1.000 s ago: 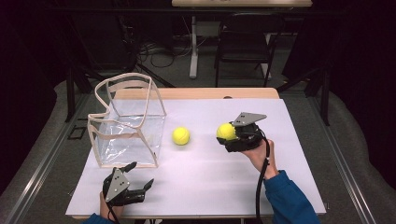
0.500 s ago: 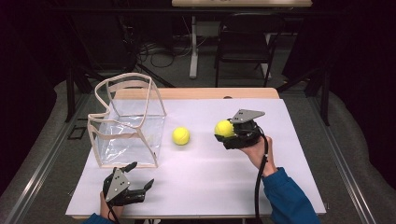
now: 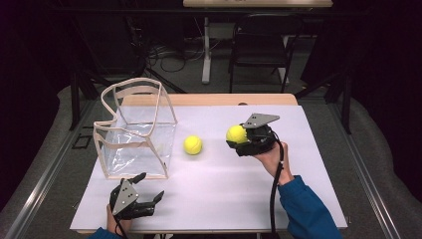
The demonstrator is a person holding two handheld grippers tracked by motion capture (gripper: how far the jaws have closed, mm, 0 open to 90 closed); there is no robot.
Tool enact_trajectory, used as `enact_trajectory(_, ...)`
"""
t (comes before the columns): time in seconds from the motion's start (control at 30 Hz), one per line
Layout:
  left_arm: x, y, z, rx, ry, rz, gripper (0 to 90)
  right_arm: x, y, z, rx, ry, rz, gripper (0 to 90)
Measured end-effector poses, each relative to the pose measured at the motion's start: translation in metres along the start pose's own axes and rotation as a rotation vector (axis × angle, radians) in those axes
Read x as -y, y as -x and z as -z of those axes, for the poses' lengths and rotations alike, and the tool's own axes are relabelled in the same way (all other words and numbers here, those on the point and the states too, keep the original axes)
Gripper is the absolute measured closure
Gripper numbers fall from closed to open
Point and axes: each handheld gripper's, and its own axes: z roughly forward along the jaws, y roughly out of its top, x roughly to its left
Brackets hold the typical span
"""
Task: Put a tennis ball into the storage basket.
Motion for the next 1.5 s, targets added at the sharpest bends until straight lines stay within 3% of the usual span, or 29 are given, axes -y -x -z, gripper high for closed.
enact_trajectory(0.8, 0.0, 0.0, 0.0, 0.004, 0.003, 0.0, 15.9, -0.017, -0.002, -0.004, -0.001, 0.017, 0.034, 25.8)
enact_trajectory(0.9, 0.0, 0.0, 0.0, 0.002, 0.001, 0.0, 16.0, -0.027, -0.004, -0.006, -0.007, 0.023, 0.049, 25.9)
enact_trajectory(1.5, 0.0, 0.0, 0.0, 0.005, 0.0, -0.002, 15.9, -0.045, -0.003, -0.011, -0.012, 0.031, 0.07, 25.9)
